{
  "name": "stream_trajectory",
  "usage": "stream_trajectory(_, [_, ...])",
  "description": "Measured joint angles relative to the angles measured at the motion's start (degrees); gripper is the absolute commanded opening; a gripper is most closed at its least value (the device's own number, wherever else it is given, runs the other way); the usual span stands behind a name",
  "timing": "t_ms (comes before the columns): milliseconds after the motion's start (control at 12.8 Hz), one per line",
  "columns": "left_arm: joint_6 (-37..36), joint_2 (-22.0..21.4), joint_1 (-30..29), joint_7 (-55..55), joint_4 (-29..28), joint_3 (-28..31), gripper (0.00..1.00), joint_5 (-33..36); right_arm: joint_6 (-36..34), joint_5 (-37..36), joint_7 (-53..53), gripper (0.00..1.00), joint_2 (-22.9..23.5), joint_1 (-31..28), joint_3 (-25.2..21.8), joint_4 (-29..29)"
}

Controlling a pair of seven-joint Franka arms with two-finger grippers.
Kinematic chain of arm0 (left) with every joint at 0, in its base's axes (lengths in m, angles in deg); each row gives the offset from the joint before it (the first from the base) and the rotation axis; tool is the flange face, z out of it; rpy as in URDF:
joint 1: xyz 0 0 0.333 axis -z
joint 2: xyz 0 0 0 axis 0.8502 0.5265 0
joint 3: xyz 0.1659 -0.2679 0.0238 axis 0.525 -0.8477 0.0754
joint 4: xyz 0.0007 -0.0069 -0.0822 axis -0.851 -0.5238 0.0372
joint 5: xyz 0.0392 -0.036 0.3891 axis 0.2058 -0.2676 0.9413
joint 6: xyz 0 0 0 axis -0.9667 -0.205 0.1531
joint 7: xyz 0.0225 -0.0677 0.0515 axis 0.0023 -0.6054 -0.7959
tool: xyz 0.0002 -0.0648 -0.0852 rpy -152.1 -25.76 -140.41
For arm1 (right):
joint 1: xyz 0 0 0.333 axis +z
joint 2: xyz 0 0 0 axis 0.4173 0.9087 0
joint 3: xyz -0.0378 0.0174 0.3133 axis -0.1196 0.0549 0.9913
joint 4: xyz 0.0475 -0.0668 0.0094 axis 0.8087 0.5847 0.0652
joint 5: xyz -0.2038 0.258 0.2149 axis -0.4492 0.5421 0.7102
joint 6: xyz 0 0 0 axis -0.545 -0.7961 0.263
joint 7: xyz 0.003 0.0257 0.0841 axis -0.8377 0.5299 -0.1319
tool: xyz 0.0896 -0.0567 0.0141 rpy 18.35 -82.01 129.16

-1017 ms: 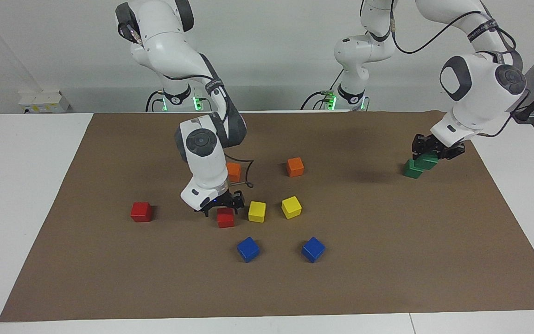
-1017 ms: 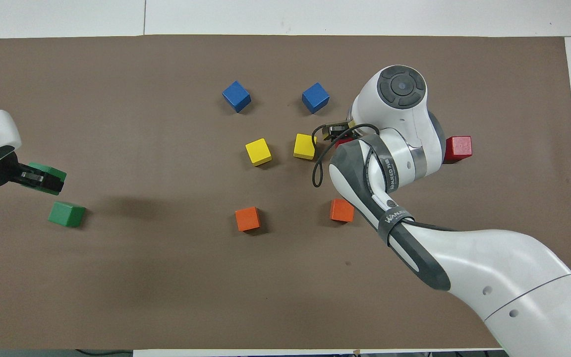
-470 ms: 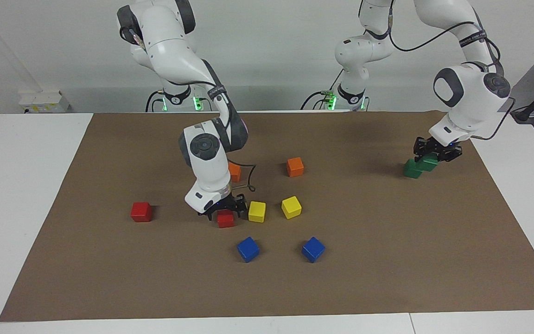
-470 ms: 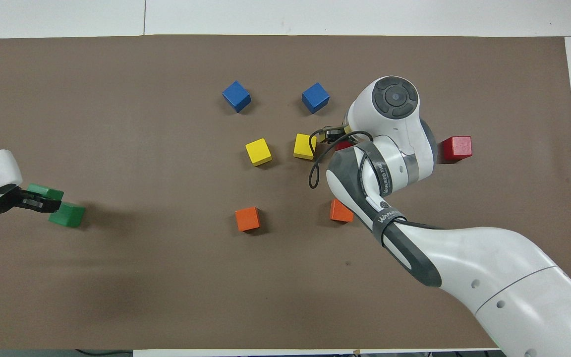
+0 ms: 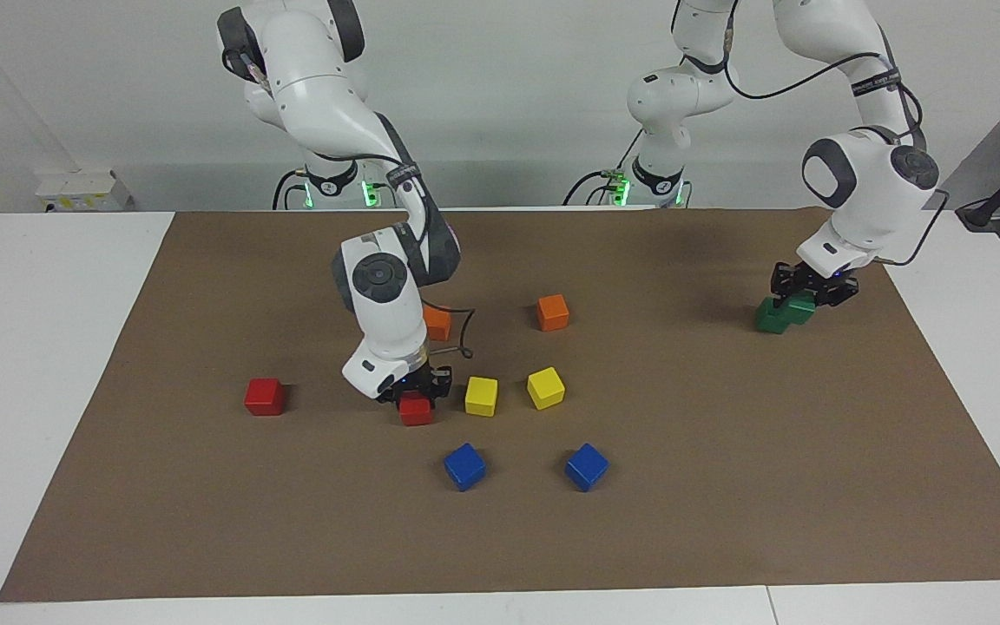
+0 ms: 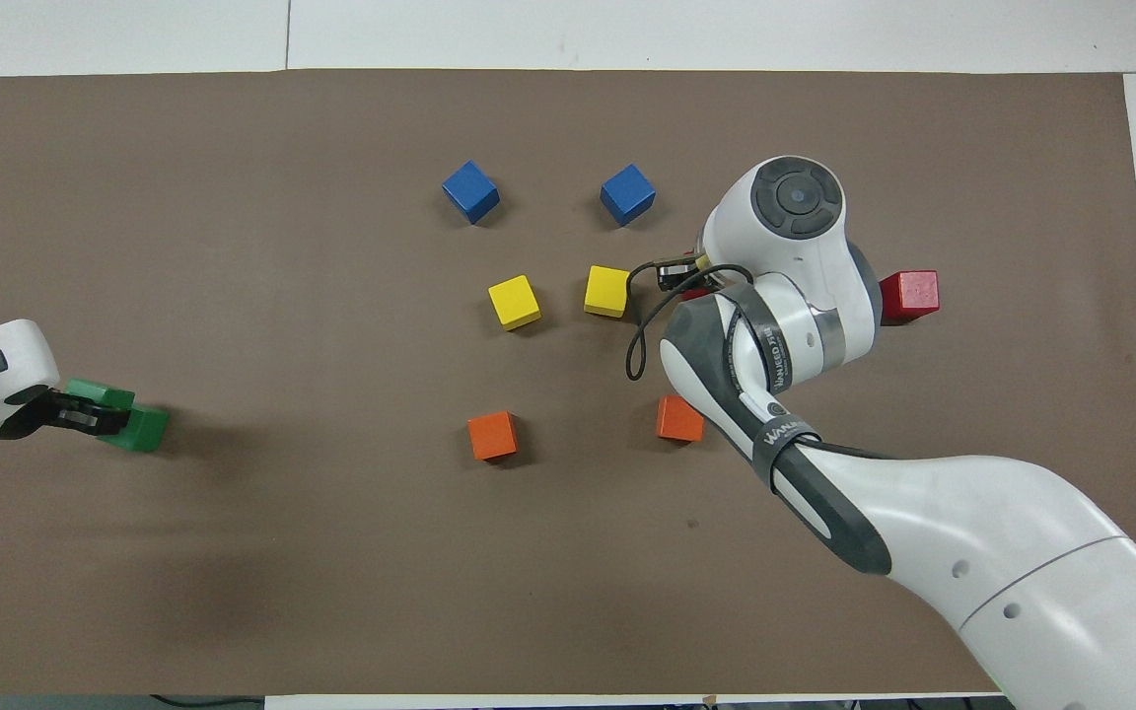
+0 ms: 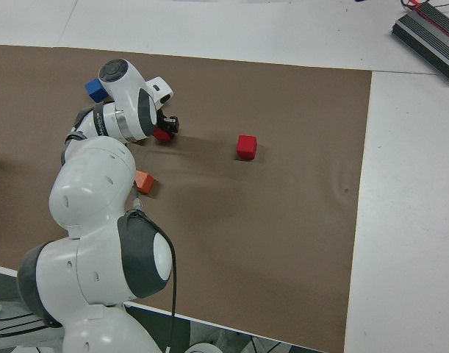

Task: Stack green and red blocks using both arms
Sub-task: 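Release the green cube while the right gripper carries red to red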

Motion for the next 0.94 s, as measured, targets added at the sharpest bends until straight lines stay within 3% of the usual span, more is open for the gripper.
stream_trajectory(235, [1.41, 0.0, 0.0, 0.0, -1.23, 0.0, 0.0, 0.0, -9.66, -0.04, 6.6, 0.0, -5.18, -5.12, -0.49, -3.9])
stream_trajectory(548, [1.85, 0.0, 0.0, 0.02, -2.05, -0.03, 0.0, 0.0, -13.85, 0.31, 19.56, 0.0, -9.43, -17.57, -0.53, -3.33])
stream_trajectory(626, [1.88, 0.0, 0.0, 0.05, -2.06, -0.04, 0.08, 0.0, -13.81, 0.79, 21.6, 0.0, -9.42, -19.79, -0.51, -2.67])
stream_trajectory(704, [1.89, 0.0, 0.0, 0.4, -2.06, -0.04, 0.73, 0.0, -13.21, 1.13, 23.16, 0.0, -9.44, -21.35, -0.5, -1.66])
stream_trajectory(783, [1.89, 0.0, 0.0, 1.02, -2.06, -0.04, 1.0, 0.0, -11.35, 1.22, 23.84, 0.0, -9.51, -22.15, -0.49, -0.26])
stream_trajectory(939, [1.9, 0.0, 0.0, 1.67, -2.07, -0.04, 1.0, 0.0, -5.16, 1.23, 23.92, 0.0, -10.02, -22.31, -0.32, 4.1])
